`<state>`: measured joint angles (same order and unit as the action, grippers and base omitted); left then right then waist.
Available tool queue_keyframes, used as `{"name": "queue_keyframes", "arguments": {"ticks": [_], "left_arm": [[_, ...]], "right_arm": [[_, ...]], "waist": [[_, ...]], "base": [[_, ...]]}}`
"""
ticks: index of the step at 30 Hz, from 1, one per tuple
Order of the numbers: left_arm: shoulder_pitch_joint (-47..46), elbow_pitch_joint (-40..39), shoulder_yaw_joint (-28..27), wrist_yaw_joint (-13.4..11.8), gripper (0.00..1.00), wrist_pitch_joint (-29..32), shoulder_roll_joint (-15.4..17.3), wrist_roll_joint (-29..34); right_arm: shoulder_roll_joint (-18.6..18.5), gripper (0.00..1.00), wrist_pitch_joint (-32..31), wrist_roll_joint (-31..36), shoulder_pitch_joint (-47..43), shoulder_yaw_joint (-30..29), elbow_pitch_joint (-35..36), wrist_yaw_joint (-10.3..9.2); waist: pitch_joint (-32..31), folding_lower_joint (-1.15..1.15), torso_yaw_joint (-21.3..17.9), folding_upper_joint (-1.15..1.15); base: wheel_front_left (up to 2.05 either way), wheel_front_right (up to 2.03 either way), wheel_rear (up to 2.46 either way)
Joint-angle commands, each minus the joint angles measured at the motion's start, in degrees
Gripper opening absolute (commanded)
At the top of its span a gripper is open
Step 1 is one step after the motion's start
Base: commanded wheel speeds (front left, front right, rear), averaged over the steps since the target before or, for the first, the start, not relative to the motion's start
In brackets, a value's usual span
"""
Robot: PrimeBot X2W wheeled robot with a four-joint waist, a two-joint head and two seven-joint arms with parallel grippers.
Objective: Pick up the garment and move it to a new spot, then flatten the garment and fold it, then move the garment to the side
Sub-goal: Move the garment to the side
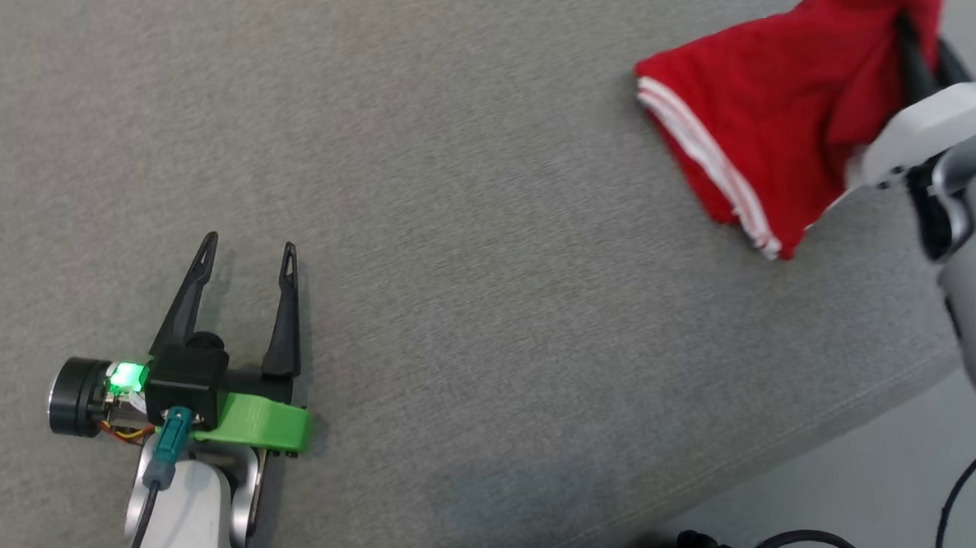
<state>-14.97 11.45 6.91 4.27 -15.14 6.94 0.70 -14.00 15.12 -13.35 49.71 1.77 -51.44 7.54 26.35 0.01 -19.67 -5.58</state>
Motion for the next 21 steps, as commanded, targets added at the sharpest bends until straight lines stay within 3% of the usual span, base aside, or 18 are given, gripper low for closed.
{"name": "queue_keyframes", "arguments": {"ticks": [1, 5, 9, 10, 11, 17, 21], "left_arm": [[-1.54, -0.57, 0.16, -0.54, 1.0, 0.03, 0.62, 0.47], [-1.89, -1.26, 0.71, -1.06, 1.0, 0.03, 1.0, 0.35], [-1.38, -1.58, 0.85, -1.42, 1.0, 0.03, 1.6, 0.02], [-1.15, -1.62, 0.79, -1.54, 1.0, 0.04, 1.84, -0.06], [-0.92, -1.56, 0.83, -1.47, 1.0, 0.07, 2.0, -0.12], [-0.31, -0.83, 1.54, -1.92, 1.0, 0.08, 1.68, -0.54], [0.73, -0.38, 1.52, -2.36, 1.0, 0.08, 0.84, -1.29]], "right_arm": [[-2.7, 0.0, 0.01, 2.76, 2.33, -4.91, -2.15, -0.11], [-6.71, 0.0, 0.01, 9.5, 3.18, -14.43, -5.08, -0.11], [-7.93, 0.0, 0.01, 14.49, 2.65, -20.31, -5.79, -0.11], [-8.4, 0.36, 0.01, 16.32, 2.47, -22.66, -5.19, -0.11], [-8.57, 1.0, 0.01, 18.1, 2.08, -24.79, -4.56, -0.11], [-6.89, 1.0, 0.01, 27.95, -0.11, -34.35, -0.66, -0.11], [-3.18, 1.0, 0.0, 29.05, -1.02, -31.87, 4.34, -0.11]], "waist": [[9.87, -0.01, 10.38, -0.01], [9.82, -0.01, 11.43, -0.01], [9.57, -0.01, 11.6, -0.01], [9.45, -0.01, 11.52, -0.01], [9.28, -0.01, 11.42, -0.01], [6.75, -0.01, 10.97, -0.01], [3.53, -0.01, 10.88, -0.01]], "base": [[0.0, 0.0, 0.0], [0.0, 0.0, 0.0], [0.0, 0.0, 0.0], [0.0, 0.0, 0.0], [0.0, 0.0, 0.0], [0.0, 0.0, 0.0], [0.0, 0.0, 0.0]]}}
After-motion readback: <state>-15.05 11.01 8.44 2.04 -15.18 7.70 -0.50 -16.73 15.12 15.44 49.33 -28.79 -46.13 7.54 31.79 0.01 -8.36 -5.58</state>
